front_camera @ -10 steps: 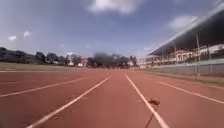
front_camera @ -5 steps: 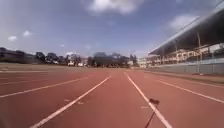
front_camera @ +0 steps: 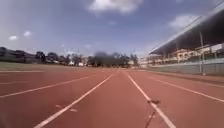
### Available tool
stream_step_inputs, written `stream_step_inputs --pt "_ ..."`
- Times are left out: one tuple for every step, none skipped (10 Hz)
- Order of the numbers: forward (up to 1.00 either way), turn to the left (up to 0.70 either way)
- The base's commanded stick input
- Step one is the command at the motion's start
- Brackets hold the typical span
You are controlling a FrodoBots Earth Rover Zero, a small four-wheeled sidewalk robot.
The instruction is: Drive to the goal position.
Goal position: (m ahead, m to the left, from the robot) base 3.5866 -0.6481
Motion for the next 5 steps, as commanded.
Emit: stream_step_inputs --pt "0.70 0.00" --pt "0.70 0.00" --pt "0.70 0.00" --pt "0.70 0.00" --pt "0.70 0.00"
